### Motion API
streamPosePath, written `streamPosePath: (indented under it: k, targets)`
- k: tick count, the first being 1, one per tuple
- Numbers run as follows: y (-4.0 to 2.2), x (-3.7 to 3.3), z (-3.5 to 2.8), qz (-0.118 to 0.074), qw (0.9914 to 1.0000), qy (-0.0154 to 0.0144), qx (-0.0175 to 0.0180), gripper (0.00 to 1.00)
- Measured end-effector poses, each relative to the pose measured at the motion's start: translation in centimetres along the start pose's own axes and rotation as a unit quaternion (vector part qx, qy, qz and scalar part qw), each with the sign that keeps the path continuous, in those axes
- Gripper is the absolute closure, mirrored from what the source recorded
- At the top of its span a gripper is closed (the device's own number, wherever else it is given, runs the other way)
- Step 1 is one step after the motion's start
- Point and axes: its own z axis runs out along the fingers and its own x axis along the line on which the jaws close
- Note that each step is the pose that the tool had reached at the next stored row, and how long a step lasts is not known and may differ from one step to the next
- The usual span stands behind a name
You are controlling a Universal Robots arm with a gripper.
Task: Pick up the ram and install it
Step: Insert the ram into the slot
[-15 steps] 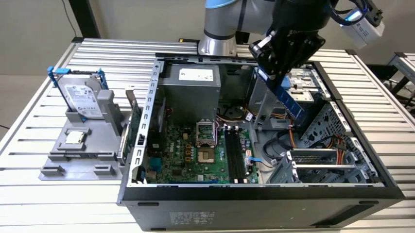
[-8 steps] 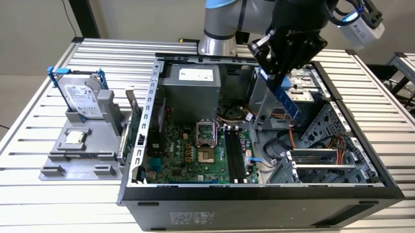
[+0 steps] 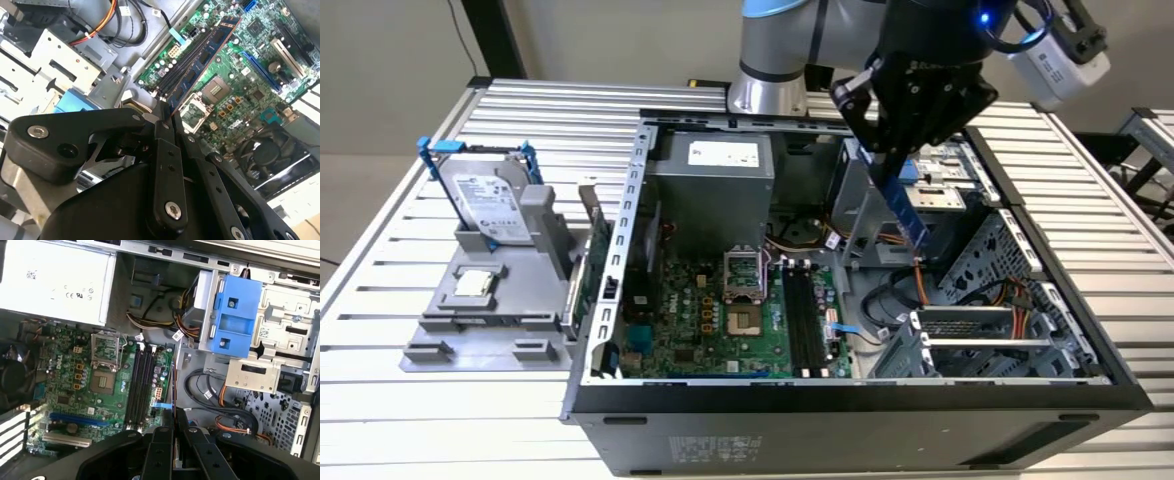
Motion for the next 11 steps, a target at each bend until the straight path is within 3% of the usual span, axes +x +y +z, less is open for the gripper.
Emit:
streamPosePath:
  k: [5, 11]
  targets:
    - [-0.02, 0.00, 0.00, 0.030, 0.99954, -0.0001, 0.0010, 1.00]
    - [-0.06, 0.01, 0.00, 0.064, 0.99795, -0.0002, 0.0022, 1.00]
